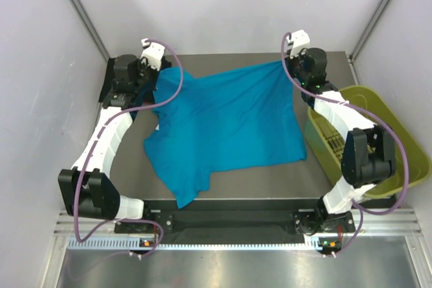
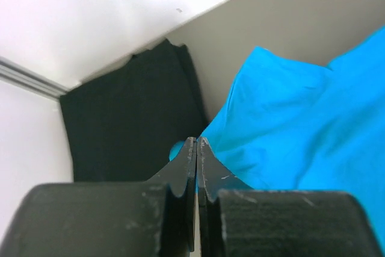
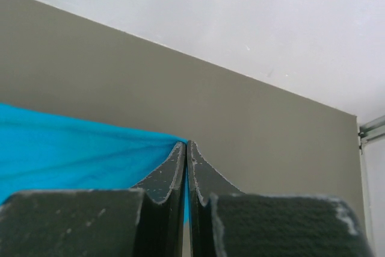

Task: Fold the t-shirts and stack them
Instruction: Flatten the tshirt out

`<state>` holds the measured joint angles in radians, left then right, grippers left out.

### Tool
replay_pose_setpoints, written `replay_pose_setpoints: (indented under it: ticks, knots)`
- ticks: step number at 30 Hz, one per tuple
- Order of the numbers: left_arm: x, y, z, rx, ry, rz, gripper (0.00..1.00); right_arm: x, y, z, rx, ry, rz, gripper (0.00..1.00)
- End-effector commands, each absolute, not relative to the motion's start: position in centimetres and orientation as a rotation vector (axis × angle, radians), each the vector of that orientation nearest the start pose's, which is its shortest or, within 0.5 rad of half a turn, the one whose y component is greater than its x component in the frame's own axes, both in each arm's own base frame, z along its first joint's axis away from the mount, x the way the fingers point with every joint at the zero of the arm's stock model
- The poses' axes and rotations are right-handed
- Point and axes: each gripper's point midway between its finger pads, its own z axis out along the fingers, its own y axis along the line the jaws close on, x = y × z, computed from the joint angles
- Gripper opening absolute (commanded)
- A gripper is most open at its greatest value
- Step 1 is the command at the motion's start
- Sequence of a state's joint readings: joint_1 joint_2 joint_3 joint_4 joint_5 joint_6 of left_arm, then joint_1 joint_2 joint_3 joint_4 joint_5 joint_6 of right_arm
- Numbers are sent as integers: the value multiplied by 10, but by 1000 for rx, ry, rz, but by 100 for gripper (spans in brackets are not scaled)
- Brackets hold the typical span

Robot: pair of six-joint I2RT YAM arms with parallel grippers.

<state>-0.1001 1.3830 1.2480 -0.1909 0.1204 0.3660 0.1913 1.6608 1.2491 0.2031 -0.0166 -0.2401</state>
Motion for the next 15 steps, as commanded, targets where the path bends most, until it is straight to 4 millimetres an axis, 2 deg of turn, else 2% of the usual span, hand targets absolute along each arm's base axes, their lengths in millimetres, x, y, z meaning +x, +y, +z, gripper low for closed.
replay_pose_setpoints:
  ticks: [1, 2, 6, 8, 12, 13, 15]
  knots:
    - [442, -43, 341, 468, 1664, 132, 0, 511, 91, 309, -343, 1585, -3, 0]
    - [444, -48, 342, 494, 1652, 113, 0, 512, 92, 312, -343, 1582, 0, 0]
    - [442, -60, 343, 535, 1640, 55, 0, 514, 96, 303, -368, 1600, 16, 0]
    - [439, -55, 340, 519, 1671, 69, 0, 514, 94, 293, -367, 1619, 7, 0]
    - [431, -39, 318, 501, 1757, 150, 0, 517, 92, 284, -379, 1636, -14, 0]
    - [430, -37, 315, 504, 1764, 164, 0, 519, 92, 287, -379, 1632, -18, 0]
    - [430, -33, 319, 488, 1760, 187, 0, 521, 93, 286, -379, 1638, -14, 0]
